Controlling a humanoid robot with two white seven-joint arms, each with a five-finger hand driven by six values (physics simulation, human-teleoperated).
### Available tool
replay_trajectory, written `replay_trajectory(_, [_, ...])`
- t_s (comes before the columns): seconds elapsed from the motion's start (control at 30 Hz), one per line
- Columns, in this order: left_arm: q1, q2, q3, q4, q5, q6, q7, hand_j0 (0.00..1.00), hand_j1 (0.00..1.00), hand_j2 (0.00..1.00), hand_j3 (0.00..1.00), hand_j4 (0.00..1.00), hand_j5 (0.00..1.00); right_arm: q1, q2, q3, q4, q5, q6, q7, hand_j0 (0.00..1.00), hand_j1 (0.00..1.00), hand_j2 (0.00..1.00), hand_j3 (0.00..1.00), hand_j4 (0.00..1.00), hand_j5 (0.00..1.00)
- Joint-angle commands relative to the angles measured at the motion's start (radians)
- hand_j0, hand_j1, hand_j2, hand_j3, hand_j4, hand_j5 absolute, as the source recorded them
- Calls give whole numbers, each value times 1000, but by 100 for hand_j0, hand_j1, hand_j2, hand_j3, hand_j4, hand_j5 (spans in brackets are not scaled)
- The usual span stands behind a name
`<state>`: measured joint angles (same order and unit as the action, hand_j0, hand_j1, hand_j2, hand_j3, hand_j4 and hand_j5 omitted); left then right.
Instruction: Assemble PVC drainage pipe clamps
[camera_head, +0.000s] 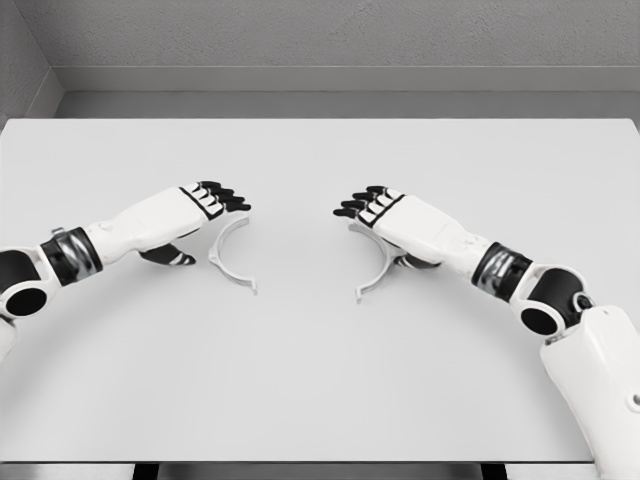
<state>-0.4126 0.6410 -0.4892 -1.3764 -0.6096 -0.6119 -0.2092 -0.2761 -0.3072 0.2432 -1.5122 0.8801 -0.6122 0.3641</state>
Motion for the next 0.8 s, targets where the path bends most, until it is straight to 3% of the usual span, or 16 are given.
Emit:
replay_trajectory(0.0, [0,-6,0,2,7,1,1,100,100,100,100,100,100,-2,2,16,0,-6,1,-1,100,100,100,100,100,100])
replay_trajectory(0.77, [-18,-50,0,50,5,1,-1,100,100,100,100,100,100,-55,57,80,21,14,1,3,100,100,100,100,100,100])
